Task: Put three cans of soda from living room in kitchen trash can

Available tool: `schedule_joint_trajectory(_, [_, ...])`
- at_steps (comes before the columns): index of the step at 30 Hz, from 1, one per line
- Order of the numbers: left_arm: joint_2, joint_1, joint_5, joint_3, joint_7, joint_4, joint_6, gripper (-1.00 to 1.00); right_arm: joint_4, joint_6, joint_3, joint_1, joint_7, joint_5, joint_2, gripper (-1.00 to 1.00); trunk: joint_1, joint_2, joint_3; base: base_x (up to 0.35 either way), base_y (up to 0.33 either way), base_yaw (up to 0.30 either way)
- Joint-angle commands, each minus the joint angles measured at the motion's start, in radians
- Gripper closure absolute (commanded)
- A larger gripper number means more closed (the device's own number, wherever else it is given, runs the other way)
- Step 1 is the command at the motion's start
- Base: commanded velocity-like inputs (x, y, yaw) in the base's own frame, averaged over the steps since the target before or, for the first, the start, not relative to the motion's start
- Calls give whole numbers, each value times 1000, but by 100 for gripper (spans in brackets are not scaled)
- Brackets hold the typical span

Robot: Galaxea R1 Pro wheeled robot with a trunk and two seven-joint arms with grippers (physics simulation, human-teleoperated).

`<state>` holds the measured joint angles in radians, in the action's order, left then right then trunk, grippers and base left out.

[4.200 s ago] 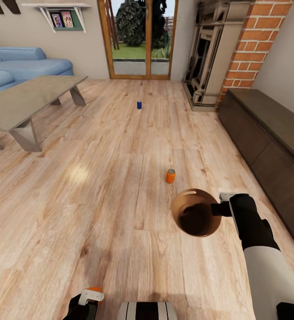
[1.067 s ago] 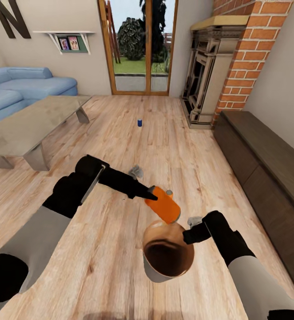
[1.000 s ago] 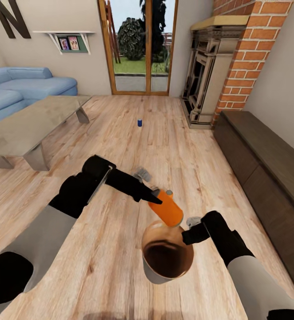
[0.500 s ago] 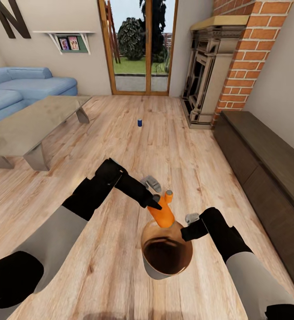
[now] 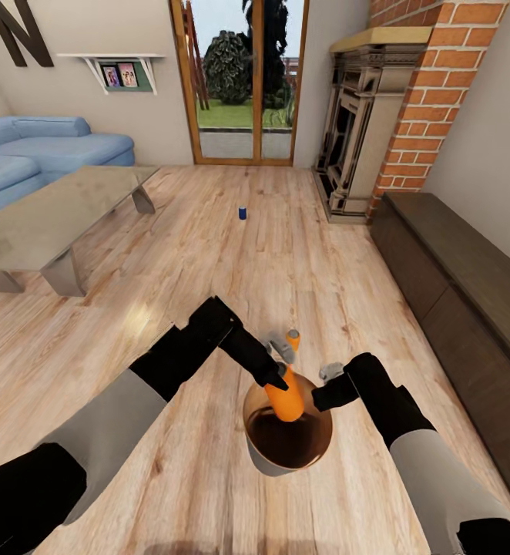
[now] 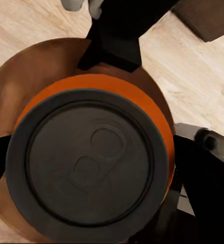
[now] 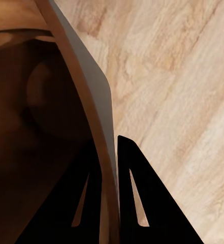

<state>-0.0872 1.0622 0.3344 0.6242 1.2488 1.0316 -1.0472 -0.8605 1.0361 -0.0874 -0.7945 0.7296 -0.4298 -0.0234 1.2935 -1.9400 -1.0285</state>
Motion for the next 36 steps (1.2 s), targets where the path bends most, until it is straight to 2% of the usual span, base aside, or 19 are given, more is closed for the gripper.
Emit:
schedule_joint_trajectory(1, [-2, -2, -1, 9, -6, -5, 0, 100, 0, 11, 0, -2, 5, 29, 0, 100, 0, 0, 0, 0, 0, 0])
schedule_joint_trajectory(3, [-10, -13, -1, 27, -23, -29, 0, 100, 0, 11, 0, -5, 5, 29, 1, 100, 0, 0, 0, 0, 0, 0])
schedule_joint_trajectory(8, [-22, -40, -2, 41, -77, -93, 38, 100, 0, 11, -1, -13, 5, 29, 2, 100, 0, 0, 0, 0, 0, 0])
schedule_joint_trajectory(14, [-30, -81, -3, 47, -160, -169, 123, 100, -2, 11, -2, -17, 5, 29, 11, 100, 0, 0, 0, 0, 0, 0])
schedule_joint_trajectory(18, [-32, -88, -4, 47, -191, -183, 143, 100, -3, 11, -2, -19, 5, 29, 24, 100, 0, 0, 0, 0, 0, 0])
schedule_joint_trajectory(21, [-36, -109, -6, 47, -244, -187, 167, 100, -4, 11, -2, -20, 5, 29, 31, 100, 0, 0, 0, 0, 0, 0])
schedule_joint_trajectory(22, [-40, -127, -7, 48, -287, -188, 183, 100, -4, 11, -2, -20, 5, 29, 34, 100, 0, 0, 0, 0, 0, 0])
schedule_joint_trajectory(24, [-43, -139, -8, 48, -313, -189, 191, 100, -5, 11, -2, -20, 5, 29, 36, 100, 0, 0, 0, 0, 0, 0])
schedule_joint_trajectory(30, [-45, -149, -5, 48, -338, -196, 197, 100, -5, 11, -2, -21, 5, 29, 38, 100, 0, 0, 0, 0, 0, 0])
schedule_joint_trajectory(36, [-46, -151, -2, 49, -343, -242, 197, 100, -5, 11, -2, -21, 5, 29, 39, 100, 0, 0, 0, 0, 0, 0])
